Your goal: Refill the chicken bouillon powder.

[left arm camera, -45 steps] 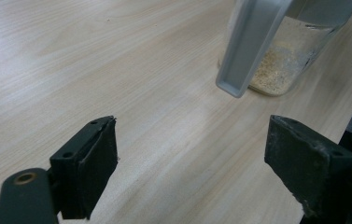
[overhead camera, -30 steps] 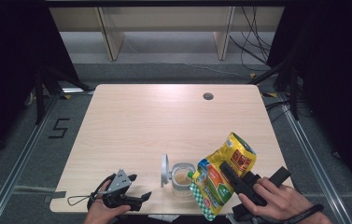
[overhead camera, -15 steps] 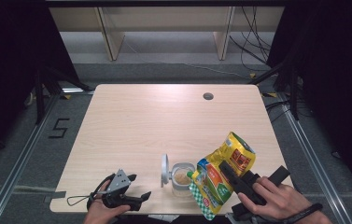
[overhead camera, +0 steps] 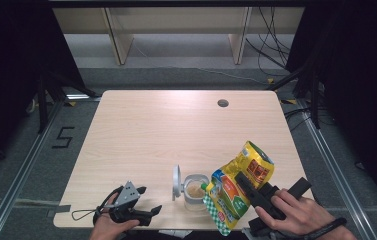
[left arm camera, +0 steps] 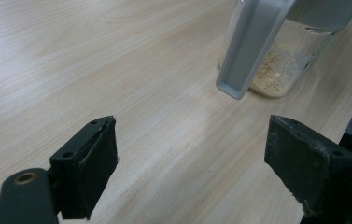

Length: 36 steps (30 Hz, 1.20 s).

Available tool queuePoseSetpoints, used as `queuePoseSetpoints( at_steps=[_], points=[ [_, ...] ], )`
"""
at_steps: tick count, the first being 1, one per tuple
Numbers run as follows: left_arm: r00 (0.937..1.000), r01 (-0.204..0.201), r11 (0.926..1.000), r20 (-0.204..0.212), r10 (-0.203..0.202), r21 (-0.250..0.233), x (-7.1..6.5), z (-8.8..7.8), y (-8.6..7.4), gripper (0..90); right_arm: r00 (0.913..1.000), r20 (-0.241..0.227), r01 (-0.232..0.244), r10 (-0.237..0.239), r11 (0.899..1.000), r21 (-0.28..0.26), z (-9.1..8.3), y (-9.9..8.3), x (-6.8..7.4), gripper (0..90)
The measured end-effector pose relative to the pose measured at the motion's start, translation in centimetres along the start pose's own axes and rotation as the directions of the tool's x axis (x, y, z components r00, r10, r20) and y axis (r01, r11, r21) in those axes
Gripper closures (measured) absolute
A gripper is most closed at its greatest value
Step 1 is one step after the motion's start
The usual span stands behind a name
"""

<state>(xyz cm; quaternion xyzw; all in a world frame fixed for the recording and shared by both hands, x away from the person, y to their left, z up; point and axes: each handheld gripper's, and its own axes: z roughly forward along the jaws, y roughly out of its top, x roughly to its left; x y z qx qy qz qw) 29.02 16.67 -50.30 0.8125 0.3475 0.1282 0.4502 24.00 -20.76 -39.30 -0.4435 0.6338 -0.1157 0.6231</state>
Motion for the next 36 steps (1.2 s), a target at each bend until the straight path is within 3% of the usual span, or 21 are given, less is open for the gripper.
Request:
queuePoseSetpoints(
  at_steps=[8,11,16,25,33,36],
  points=[
    [1.0,-0.008,1.0,-0.001,0.008,0.0,0.06,-0.04,0.02,16.7,0.9997,-0.002,0.024,-0.024,1.0,-0.013,0.17,0.07,-0.13,58.0],
    [1.0,-0.005,1.0,0.002,0.005,-0.004,0.1,0.0,-0.03,16.7,1.0,0.004,0.008,-0.008,1.0,-0.011,0.17,0.16,-0.11,58.1],
    [0.9998,-0.02,0.9998,-0.003,0.02,-0.001,0.11,-0.09,0.04,16.7,0.9998,-0.001,0.022,-0.022,1.0,-0.016,0.2,0.2,-0.22,58.1],
    [1.0,0.002,1.0,0.002,-0.002,-0.007,0.04,0.0,-0.02,16.7,0.9999,0.002,0.015,-0.015,1.0,-0.008,0.11,-0.01,-0.19,58.2],
    [1.0,-0.007,1.0,-0.003,0.007,0.005,0.18,-0.1,-0.01,16.8,0.9997,-0.003,0.025,-0.025,1.0,-0.009,-0.02,-0.08,-0.13,59.0],
    [1.0,-0.008,1.0,0.001,0.008,0.004,0.13,-0.12,0.03,16.7,1.0,-0.002,0.007,-0.007,1.0,-0.003,-0.05,0.0,-0.06,59.1]
  ],
)
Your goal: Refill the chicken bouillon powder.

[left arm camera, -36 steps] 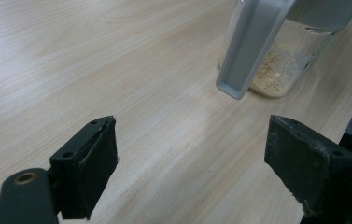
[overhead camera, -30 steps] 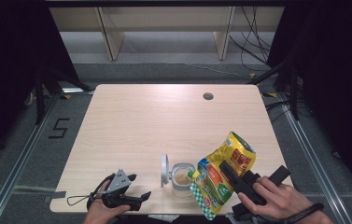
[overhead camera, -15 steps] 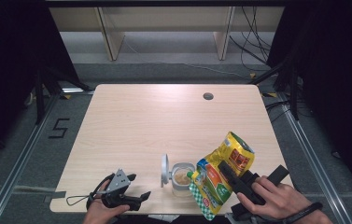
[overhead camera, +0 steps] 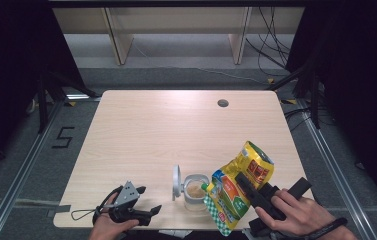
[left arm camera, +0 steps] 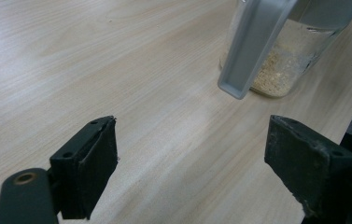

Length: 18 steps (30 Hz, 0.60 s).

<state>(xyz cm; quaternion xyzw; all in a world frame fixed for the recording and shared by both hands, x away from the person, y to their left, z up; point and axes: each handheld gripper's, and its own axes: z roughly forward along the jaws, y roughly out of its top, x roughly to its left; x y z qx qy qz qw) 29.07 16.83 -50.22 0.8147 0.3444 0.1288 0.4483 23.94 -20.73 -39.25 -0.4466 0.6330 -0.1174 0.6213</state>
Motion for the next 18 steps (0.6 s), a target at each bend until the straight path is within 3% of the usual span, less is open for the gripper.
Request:
queuePoseSetpoints(
  at_steps=[3,10,14,18],
  points=[
    [1.0,0.0,1.0,-0.004,0.0,-0.003,0.05,0.01,-0.04,16.7,0.9998,0.0,0.019,-0.019,1.0,-0.009,0.07,0.06,-0.12,59.1],
    [1.0,0.0,1.0,-0.002,0.0,-0.001,0.06,0.01,-0.04,16.7,1.0,0.008,0.001,-0.001,1.0,-0.011,0.06,0.06,-0.12,59.3],
    [1.0,0.009,0.9997,-0.004,-0.009,-0.023,0.01,0.11,-0.07,16.7,1.0,-0.002,-0.004,0.004,1.0,-0.008,0.09,0.03,0.05,59.3],
    [0.9999,-0.012,0.9997,-0.004,0.012,-0.023,-0.02,-0.07,0.0,16.7,1.0,-0.001,0.007,-0.007,1.0,-0.012,0.08,-0.01,-0.04,59.4]
  ],
)
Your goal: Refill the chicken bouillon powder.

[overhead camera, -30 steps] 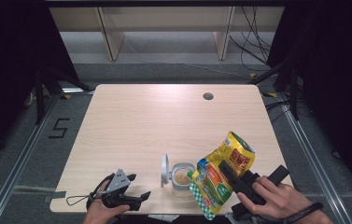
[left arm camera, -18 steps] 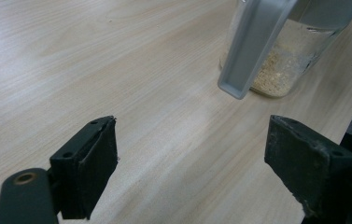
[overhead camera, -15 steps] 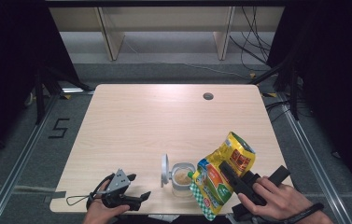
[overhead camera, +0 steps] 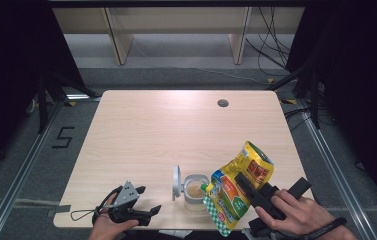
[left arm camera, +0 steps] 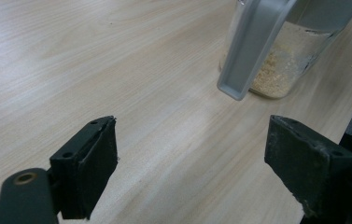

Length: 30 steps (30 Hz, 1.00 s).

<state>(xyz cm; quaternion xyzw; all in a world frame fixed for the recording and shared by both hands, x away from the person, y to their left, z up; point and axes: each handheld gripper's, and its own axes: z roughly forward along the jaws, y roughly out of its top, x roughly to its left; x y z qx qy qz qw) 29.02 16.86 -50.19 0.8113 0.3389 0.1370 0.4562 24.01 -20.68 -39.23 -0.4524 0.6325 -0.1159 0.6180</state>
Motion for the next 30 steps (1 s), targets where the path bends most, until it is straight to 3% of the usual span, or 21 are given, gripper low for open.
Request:
queuePoseSetpoints(
  at_steps=[3,4,6,8,10,12,17,18,19,24,25,26,27,30],
  points=[
    [0.9999,0.013,0.9998,-0.004,-0.013,0.014,0.03,0.04,-0.03,16.7,1.0,-0.001,-0.005,0.005,1.0,0.002,-0.06,-0.05,-0.01,59.4],
    [1.0,0.0,0.9996,-0.006,0.0,0.03,0.14,-0.03,0.0,16.7,1.0,-0.002,-0.01,0.01,1.0,0.006,-0.07,-0.06,0.04,59.4],
    [0.9999,0.006,0.9999,-0.015,-0.005,0.011,0.06,0.1,-0.06,16.7,1.0,-0.003,0.002,-0.002,1.0,0.0,0.03,-0.1,-0.03,59.4],
    [1.0,0.001,0.9996,-0.009,-0.001,0.029,0.1,0.02,-0.01,16.7,1.0,-0.001,0.003,-0.003,1.0,0.001,0.06,-0.11,0.01,59.4],
    [0.9998,0.021,0.9998,0.005,-0.021,0.007,-0.1,0.11,-0.03,16.8,1.0,-0.003,-0.006,0.006,1.0,0.002,0.07,-0.08,0.04,59.5],
    [1.0,-0.007,0.9999,-0.003,0.007,0.013,0.01,0.02,0.03,16.7,0.9999,-0.01,-0.004,0.004,1.0,-0.002,0.06,-0.01,0.12,59.5],
    [1.0,0.005,1.0,0.006,-0.005,0.005,0.01,0.13,0.01,16.7,1.0,-0.001,-0.005,0.005,1.0,-0.003,0.06,-0.11,-0.11,59.7],
    [0.9999,-0.015,0.9995,-0.004,0.015,0.028,0.19,0.01,0.05,16.8,0.9999,-0.005,0.009,-0.009,1.0,-0.008,0.13,-0.11,-0.18,60.3],
    [1.0,0.004,0.9996,-0.007,-0.004,0.027,0.11,0.05,0.0,16.7,0.9999,-0.005,0.009,-0.009,1.0,-0.009,0.16,-0.09,-0.17,60.4],
    [0.9998,0.019,0.9997,0.003,-0.019,0.016,0.03,-0.01,-0.01,16.7,0.9999,0.001,-0.01,0.01,1.0,-0.008,0.18,0.08,-0.13,60.4],
    [0.9997,0.026,0.9997,-0.004,-0.026,-0.005,-0.07,0.13,-0.08,16.7,1.0,0.003,-0.006,0.006,1.0,-0.01,0.19,0.09,-0.19,60.4],
    [0.9997,0.026,0.9997,0.004,-0.026,0.005,-0.05,0.09,-0.03,16.7,1.0,0.004,-0.006,0.006,1.0,-0.012,0.2,0.1,-0.19,60.5],
    [1.0,0.001,0.9995,-0.006,-0.001,0.031,0.13,-0.03,-0.01,16.8,0.9999,0.003,-0.011,0.011,1.0,-0.011,0.2,0.1,-0.12,60.4],
    [0.9999,0.015,0.9999,-0.008,-0.015,0.005,-0.02,0.11,-0.05,16.7,0.9999,-0.001,-0.013,0.013,1.0,-0.008,0.22,0.06,0.0,60.5]
  ],
)
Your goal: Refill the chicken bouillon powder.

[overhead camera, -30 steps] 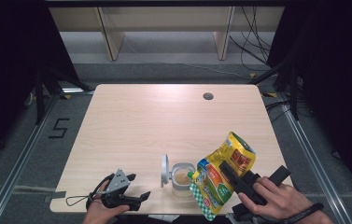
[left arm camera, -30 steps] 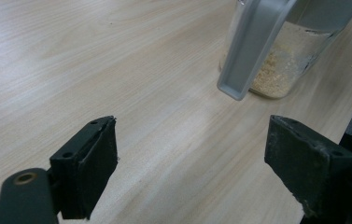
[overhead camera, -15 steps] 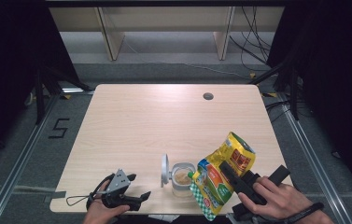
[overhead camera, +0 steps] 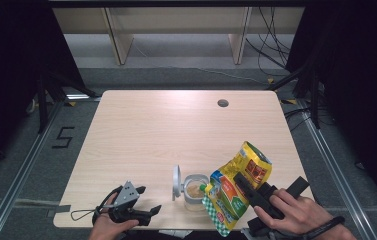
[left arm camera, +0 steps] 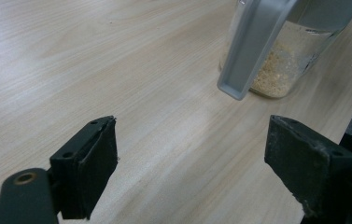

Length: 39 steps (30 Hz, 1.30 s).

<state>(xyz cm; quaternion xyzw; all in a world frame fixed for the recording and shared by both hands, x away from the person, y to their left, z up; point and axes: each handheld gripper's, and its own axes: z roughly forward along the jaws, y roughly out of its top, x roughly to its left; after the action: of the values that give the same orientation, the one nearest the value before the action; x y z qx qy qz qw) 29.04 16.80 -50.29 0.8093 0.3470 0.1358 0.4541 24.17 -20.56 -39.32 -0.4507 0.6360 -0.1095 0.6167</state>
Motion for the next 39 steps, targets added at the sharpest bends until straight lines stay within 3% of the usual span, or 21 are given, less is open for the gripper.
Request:
queuePoseSetpoints(
  at_steps=[1,2,7,10,28,31,39],
  points=[
    [0.9999,-0.013,0.9997,0.002,0.013,0.023,0.14,-0.11,0.05,16.8,1.0,0.001,0.008,-0.008,1.0,-0.005,0.04,-0.01,-0.06,60.5],
    [0.9999,0.012,0.9999,0.011,-0.012,0.001,-0.03,0.01,0.02,16.7,1.0,0.002,0.009,-0.009,1.0,-0.005,0.04,-0.02,-0.07,60.5],
    [1.0,-0.003,0.9999,0.005,0.003,0.015,0.08,-0.08,0.04,16.7,0.9999,0.001,-0.01,0.01,1.0,0.007,-0.09,-0.2,0.01,60.6],
    [0.9999,-0.015,0.9996,0.0,0.015,0.024,0.13,-0.09,0.04,16.7,1.0,0.0,0.007,-0.007,1.0,0.003,-0.13,-0.29,-0.01,60.5],
    [0.9999,0.005,1.0,0.011,-0.005,0.006,-0.07,0.06,0.0,16.7,1.0,-0.006,-0.005,0.005,1.0,0.013,-0.6,-0.29,0.39,61.0],
    [0.9998,-0.019,0.9994,-0.004,0.019,0.03,0.08,-0.06,0.05,16.8,1.0,-0.007,-0.007,0.007,1.0,0.013,-0.66,-0.23,0.35,61.0],
    [0.9998,-0.019,0.9994,-0.004,0.019,0.029,0.08,-0.05,0.04,16.8,1.0,-0.001,0.001,-0.001,1.0,0.009,-0.82,-0.19,0.28,61.1]
  ],
)
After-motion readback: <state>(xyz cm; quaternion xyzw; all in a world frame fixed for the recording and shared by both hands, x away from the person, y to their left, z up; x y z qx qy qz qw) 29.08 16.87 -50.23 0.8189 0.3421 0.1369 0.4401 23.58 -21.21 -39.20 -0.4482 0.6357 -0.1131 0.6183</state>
